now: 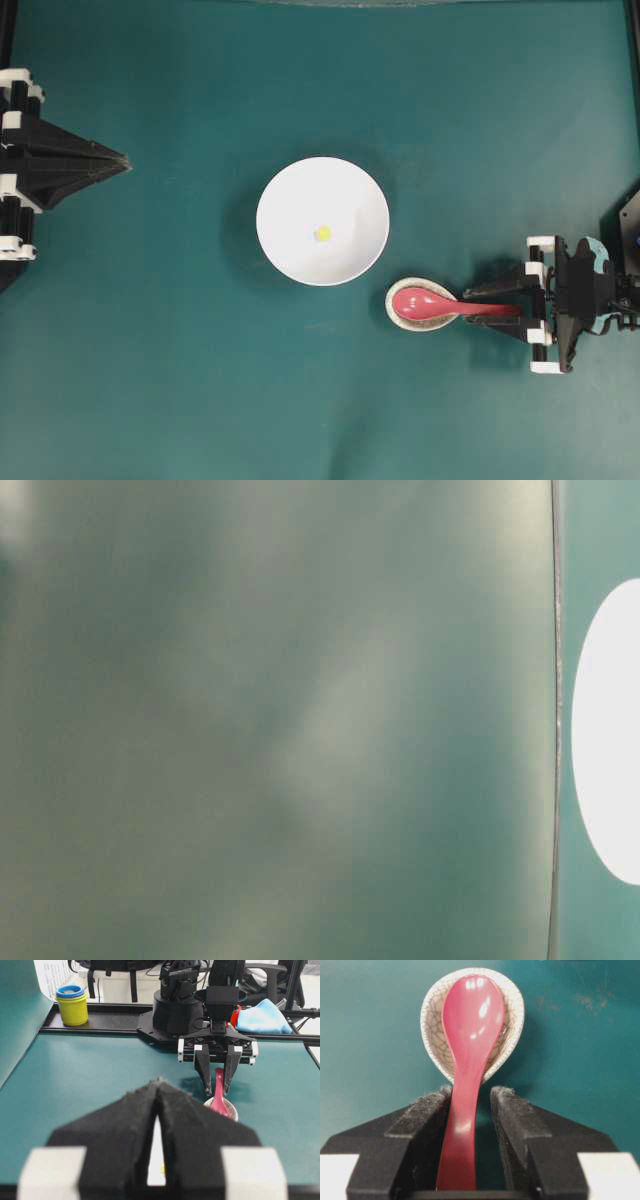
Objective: Scoop the yellow hexagonal prism block from the bowl with a spoon using the right arm.
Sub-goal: 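Close the right gripper on the red spoon handle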
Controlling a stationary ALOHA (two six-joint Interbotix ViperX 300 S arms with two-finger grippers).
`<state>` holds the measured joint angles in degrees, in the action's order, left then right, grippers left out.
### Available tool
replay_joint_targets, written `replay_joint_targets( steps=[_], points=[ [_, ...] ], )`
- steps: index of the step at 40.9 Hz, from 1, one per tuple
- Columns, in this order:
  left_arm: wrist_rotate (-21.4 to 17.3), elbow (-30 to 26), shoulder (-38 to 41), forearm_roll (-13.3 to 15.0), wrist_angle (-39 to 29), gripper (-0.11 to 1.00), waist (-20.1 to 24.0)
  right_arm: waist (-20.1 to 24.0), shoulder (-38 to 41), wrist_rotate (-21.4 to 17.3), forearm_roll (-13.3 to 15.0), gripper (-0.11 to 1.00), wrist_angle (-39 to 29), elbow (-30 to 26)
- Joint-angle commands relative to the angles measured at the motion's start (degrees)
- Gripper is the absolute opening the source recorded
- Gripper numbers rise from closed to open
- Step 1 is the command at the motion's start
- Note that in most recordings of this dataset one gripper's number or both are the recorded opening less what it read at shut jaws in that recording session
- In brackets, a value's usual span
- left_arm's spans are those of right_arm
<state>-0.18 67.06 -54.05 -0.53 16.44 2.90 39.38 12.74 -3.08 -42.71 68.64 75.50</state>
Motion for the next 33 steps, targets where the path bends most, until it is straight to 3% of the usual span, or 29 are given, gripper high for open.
replay_joint_targets(
  steps=[1,26,33],
  points=[
    [0.09,-0.97,0.44,-0.09,0.26,0.04,0.09,0.35,-0.53,0.35,0.09,0.43,0.7,-0.35],
    [0.18,-0.97,0.53,-0.09,0.09,0.04,0.09,0.35,-0.53,0.7,0.18,0.43,1.49,-0.53],
    [0.35,-0.97,0.44,-0.09,0.09,0.04,0.09,0.35,-0.53,0.7,0.18,0.32,1.49,-0.53]
  ],
)
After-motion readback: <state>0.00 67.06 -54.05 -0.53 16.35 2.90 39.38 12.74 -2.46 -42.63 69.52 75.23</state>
